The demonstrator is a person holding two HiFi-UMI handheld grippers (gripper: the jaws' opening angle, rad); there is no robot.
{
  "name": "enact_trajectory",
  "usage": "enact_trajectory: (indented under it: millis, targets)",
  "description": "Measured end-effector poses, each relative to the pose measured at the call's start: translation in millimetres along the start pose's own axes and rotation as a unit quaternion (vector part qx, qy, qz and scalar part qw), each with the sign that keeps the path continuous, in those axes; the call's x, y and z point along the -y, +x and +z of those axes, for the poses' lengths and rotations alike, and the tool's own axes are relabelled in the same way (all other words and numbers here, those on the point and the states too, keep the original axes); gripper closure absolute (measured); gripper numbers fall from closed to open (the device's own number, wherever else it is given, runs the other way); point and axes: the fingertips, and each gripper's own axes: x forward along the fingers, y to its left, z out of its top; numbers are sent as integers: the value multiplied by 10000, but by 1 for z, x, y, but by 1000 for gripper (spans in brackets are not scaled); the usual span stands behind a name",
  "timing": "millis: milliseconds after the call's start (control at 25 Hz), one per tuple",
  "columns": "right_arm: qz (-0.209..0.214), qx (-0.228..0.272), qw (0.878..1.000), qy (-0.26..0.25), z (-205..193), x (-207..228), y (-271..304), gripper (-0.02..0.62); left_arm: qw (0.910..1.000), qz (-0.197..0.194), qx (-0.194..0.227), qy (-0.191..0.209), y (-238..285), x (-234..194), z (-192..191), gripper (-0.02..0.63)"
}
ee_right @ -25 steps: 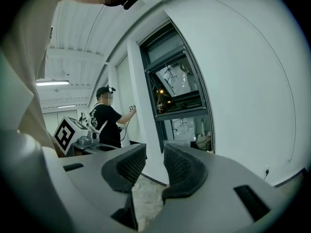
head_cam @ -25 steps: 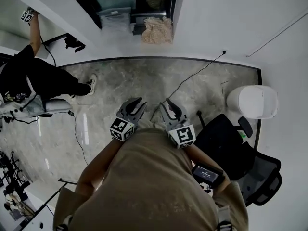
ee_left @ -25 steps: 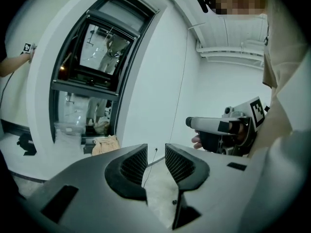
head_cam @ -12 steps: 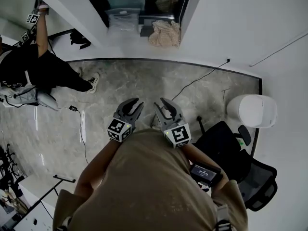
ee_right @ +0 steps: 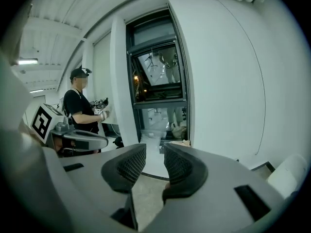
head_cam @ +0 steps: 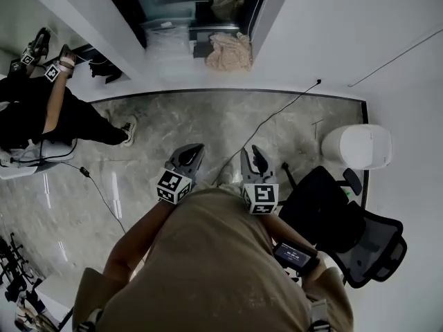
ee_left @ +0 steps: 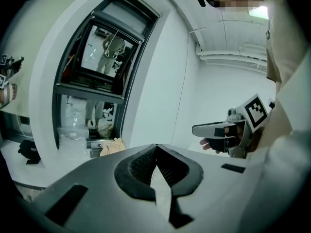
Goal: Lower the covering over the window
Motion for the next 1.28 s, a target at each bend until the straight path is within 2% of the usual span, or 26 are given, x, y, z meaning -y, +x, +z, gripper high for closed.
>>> enact_trajectory:
  millis: [240,520,680,840,1000,1160,1280]
  targets:
    - [-52,269,9994,187,9,-46,1,489,9987,-503,-42,74,-19,-14,0,591]
    - [-469,238,9986,25,12,-81,-10,489,9898,-1393,-192,-218,-47,0,-8,591]
    - [-462,189,9987,-38,7,-107,-18,489,9849,-1659,-233,-448,-58,0,-16,591]
    - [-548,194,9983,68,-4,-106,-34,489,9801,-1885,-374,-486,-58,18,-32,591]
    - [-198,389,9990,24,-4,-104,-33,489,9811,-1856,-471,-286,-52,27,-35,591]
    - [211,563,9982,-5,15,-89,-21,489,9889,-1429,-334,-238,-43,22,-13,591]
    - [677,667,9954,-146,26,-87,-17,489,9920,-1214,-299,-188,-35,29,-4,591]
